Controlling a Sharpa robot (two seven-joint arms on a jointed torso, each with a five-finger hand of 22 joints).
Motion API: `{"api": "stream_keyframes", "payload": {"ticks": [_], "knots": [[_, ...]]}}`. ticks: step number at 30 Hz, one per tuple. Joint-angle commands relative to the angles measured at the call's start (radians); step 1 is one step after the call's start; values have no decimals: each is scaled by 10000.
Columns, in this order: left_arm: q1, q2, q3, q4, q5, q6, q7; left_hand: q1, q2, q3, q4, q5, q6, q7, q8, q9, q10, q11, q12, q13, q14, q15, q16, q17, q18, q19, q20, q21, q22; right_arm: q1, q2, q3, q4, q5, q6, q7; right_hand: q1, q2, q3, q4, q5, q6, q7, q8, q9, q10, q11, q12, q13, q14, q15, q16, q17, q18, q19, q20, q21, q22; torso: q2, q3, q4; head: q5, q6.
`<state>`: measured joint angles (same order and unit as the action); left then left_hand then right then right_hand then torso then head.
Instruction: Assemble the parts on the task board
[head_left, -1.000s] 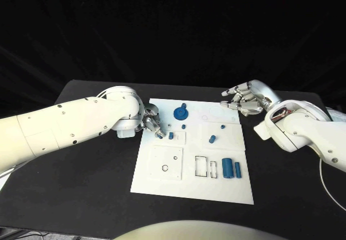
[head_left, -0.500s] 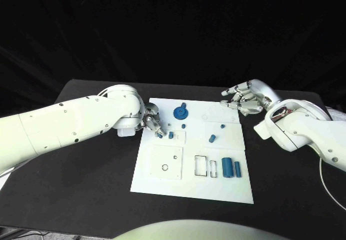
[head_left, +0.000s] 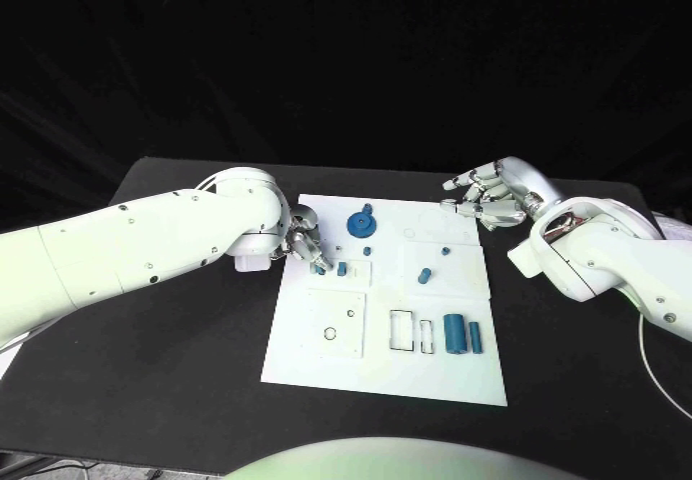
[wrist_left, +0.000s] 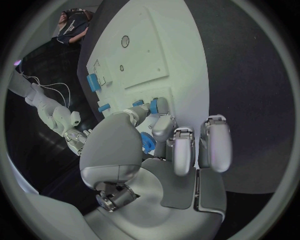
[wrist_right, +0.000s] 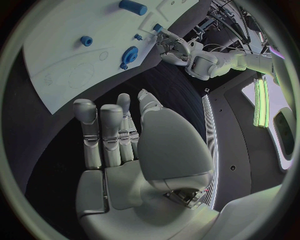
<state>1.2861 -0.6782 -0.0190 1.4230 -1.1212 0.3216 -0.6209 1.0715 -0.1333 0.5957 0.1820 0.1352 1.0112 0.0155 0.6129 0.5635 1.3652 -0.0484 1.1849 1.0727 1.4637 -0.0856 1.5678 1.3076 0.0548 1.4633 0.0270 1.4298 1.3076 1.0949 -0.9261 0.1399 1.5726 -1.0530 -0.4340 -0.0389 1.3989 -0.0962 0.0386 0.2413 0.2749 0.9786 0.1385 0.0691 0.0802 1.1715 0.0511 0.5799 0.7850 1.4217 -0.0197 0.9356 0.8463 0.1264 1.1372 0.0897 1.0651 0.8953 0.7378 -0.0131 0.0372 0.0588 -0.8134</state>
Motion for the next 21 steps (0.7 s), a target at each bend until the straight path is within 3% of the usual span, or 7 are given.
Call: {"api": "stream_keyframes", "payload": {"ticks": [1,7,21], "knots": [[-133,43,-100,45,42,687,-69,17,-14,-8,-94,-10,115,-17,-37,-40,81,2,14,16,1071,-75,30,2632,-139,221,-57,46,1372,-7,5,-1,13,-32,140,78,51,58,-37,27,69,25,48,28,2,39,28,-39,-8,14,-3,-64,-8,207,-59,17,-25,-8,1,-1,1,0,-20],[-133,28,-95,66,-30,704,-73,936,185,513,-948,23,78,-5,-106,-135,63,-14,-103,-40,1071,-102,30,2632,-135,211,-91,27,1376,-7,8,-1,6,-32,147,81,53,60,-37,30,83,25,49,28,2,41,28,-47,-26,19,-4,-87,-15,208,-54,16,-42,-21,3,-4,-6,-5,-27],[-133,9,-88,121,-168,834,-57,1074,201,619,-1111,12,71,25,-123,-171,48,14,-191,-110,1071,-75,30,2632,-145,226,-73,51,1408,-7,18,-3,-10,-32,165,87,48,61,-40,40,116,25,49,28,2,48,29,-59,-54,33,-4,-115,-17,208,-44,16,-69,-40,4,-8,-4,3,-34]]}}
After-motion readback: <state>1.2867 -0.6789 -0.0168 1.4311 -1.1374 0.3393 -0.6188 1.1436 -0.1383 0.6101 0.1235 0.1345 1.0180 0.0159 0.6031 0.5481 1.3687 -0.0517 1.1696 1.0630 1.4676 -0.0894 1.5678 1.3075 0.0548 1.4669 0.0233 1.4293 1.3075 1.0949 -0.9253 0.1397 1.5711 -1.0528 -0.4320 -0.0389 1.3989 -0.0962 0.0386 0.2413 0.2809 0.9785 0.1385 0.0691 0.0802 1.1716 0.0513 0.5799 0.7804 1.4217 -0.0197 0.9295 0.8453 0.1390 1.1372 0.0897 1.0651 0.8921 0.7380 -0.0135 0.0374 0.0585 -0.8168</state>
